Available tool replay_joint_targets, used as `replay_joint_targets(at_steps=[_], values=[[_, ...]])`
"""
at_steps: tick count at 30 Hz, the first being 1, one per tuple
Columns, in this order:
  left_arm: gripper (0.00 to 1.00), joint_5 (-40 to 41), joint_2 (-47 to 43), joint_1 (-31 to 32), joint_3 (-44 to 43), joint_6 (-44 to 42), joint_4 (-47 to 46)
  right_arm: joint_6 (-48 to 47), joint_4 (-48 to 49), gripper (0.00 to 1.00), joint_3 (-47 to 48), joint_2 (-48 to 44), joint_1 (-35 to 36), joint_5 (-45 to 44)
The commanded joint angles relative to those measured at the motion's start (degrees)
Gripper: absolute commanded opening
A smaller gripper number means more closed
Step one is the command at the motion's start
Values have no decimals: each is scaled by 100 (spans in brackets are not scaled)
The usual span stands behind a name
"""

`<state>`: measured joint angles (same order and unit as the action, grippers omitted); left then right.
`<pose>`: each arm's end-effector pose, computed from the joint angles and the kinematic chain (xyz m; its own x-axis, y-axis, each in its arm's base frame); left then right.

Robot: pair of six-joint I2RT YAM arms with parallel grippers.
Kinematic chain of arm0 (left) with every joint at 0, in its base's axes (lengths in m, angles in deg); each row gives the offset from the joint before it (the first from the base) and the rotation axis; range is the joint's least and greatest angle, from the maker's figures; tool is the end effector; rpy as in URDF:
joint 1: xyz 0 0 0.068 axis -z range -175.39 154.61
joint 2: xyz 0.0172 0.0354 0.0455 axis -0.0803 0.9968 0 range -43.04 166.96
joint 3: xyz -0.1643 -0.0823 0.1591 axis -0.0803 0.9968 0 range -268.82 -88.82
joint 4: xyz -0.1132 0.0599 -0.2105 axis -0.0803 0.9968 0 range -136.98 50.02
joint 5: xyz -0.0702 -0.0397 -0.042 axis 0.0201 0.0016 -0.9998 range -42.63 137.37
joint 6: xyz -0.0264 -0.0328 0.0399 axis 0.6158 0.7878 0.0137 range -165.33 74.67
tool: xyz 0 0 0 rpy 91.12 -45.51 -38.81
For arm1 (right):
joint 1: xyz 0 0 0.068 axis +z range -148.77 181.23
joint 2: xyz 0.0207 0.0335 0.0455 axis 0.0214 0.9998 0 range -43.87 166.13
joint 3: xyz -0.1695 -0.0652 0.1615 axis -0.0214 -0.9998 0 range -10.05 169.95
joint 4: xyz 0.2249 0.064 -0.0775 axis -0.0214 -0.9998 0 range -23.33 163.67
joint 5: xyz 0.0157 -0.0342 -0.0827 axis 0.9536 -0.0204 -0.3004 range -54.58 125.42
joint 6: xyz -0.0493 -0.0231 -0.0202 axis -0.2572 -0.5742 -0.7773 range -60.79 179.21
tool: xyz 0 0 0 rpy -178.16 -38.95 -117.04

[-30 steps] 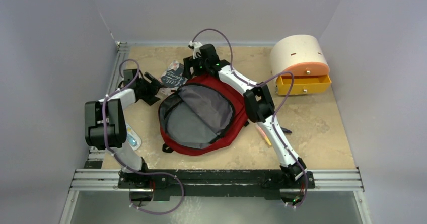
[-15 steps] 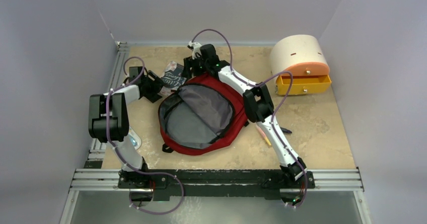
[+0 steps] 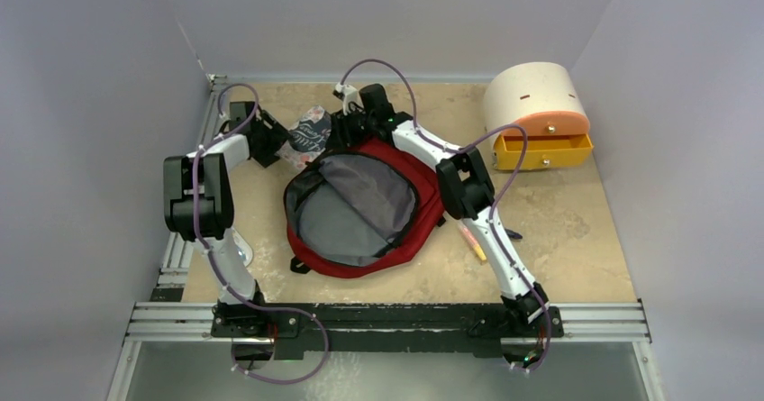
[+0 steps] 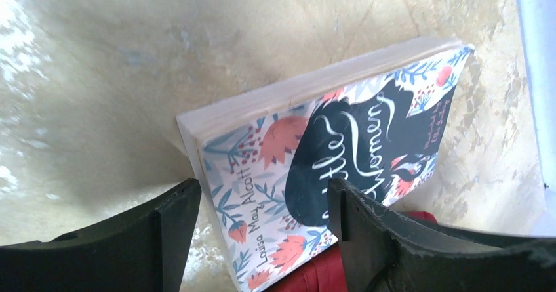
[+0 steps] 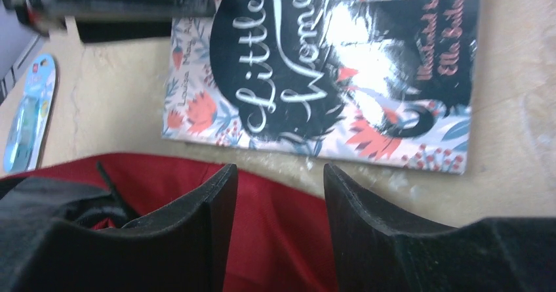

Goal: Pack the student bag
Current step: Pick up the book from the center of the board.

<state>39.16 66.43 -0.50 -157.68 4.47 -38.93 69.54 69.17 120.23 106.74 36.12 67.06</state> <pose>0.3856 0.0284 0.1435 -0.4872 -0.8025 -0.3443 -0.5674 0.5906 -0.5738 0.4450 0.3370 0.1588 -0.4961 -0.1599 -0.8534 -0.8016 0.4622 0.3793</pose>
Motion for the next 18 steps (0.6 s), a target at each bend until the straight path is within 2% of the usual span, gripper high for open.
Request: replay_joint_targets(at_steps=[1,3,8,10,18], values=[[70,318,66,-188,-550,-435,188,-184,-144,53,-462,-721,44,418],[70,351,71,-245,-625,-496,303,-108,43,57,-724,-947,48,124],[70,218,-123,-291,-452,-579,252,219,410,71,-859,-1356,21,-1604],[70,119,-220,-289,-310,-553,187,382,747,76,-863,-1409,-26,-2010],[70,-511,-336,-289,127,-419,-162,848,1185,86,166,-590,-175,-2092]])
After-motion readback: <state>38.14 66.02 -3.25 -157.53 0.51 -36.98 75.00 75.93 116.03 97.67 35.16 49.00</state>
